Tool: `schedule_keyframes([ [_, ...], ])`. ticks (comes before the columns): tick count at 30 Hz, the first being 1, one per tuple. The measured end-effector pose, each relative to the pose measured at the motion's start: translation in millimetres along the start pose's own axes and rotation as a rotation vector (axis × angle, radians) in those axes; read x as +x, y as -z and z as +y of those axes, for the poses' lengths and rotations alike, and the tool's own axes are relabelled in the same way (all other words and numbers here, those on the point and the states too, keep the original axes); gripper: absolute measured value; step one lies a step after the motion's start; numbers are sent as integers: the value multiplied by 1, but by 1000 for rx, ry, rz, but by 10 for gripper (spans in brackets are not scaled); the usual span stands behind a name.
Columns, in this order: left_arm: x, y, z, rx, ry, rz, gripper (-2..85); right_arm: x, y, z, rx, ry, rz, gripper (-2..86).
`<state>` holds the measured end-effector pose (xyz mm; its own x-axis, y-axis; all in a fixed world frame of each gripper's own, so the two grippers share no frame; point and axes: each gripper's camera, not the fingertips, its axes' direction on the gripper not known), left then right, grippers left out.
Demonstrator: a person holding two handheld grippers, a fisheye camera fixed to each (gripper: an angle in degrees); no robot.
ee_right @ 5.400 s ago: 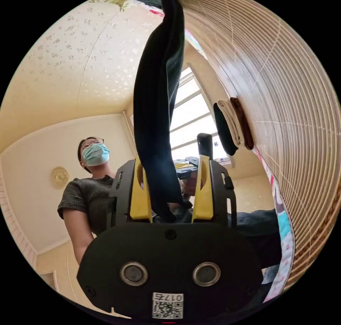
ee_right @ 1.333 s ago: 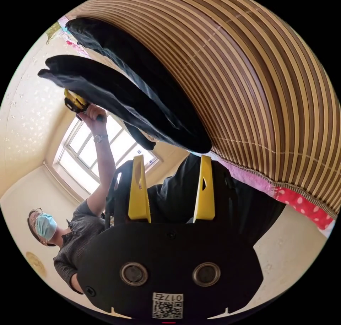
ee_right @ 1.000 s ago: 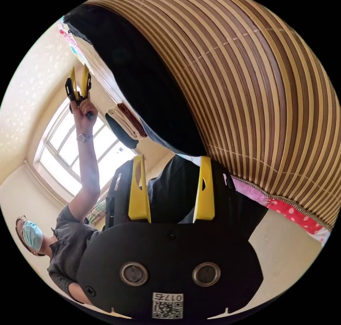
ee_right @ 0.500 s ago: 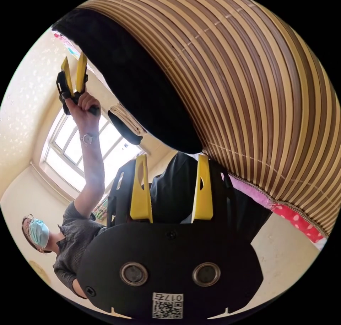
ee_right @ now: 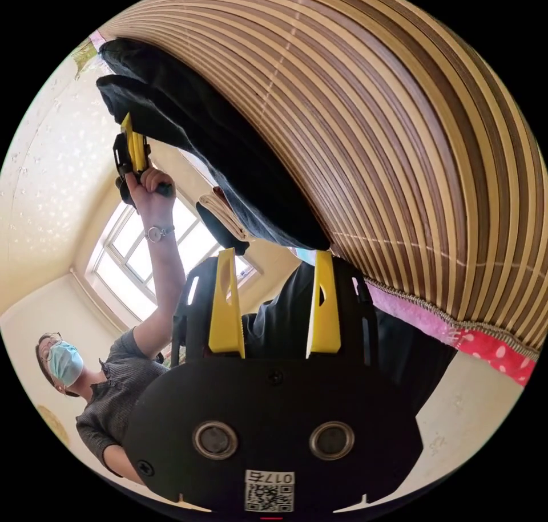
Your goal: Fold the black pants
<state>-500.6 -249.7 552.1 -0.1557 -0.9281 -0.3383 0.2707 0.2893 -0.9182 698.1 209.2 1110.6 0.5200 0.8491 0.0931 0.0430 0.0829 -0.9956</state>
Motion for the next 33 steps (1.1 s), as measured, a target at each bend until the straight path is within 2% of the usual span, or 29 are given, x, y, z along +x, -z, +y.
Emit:
schedule_keyframes([
  [4, -35, 4, 4, 4, 148, -4, 101, 4, -3, -7, -11, -26, 17, 174],
  [9, -39, 30, 26, 64, 115, 52, 85, 18, -3, -8, 11, -103, -110, 194],
  [12, -37, 30, 45, 2, 76, 56, 82, 29, -3, -1, 59, -141, -168, 198],
  [14, -38, 15, 64, -98, 68, 27, 81, 35, -2, 8, 106, -145, -193, 198],
  [19, -50, -1, 108, -193, 143, -10, 80, 59, -7, 28, 251, -141, -318, 190],
  [22, -61, 1, 127, -198, 228, -12, 79, 62, -20, 26, 263, -99, -263, 165],
  [25, -66, 11, 131, -145, 297, 75, 83, 53, -35, 23, 256, -8, -162, 136],
  [30, -46, 25, 98, -149, 167, 63, 79, 51, -55, 20, 235, -38, -45, 36],
  [33, -33, 17, 71, -237, 50, 46, 77, 54, -60, 22, 236, -26, -57, 22],
])
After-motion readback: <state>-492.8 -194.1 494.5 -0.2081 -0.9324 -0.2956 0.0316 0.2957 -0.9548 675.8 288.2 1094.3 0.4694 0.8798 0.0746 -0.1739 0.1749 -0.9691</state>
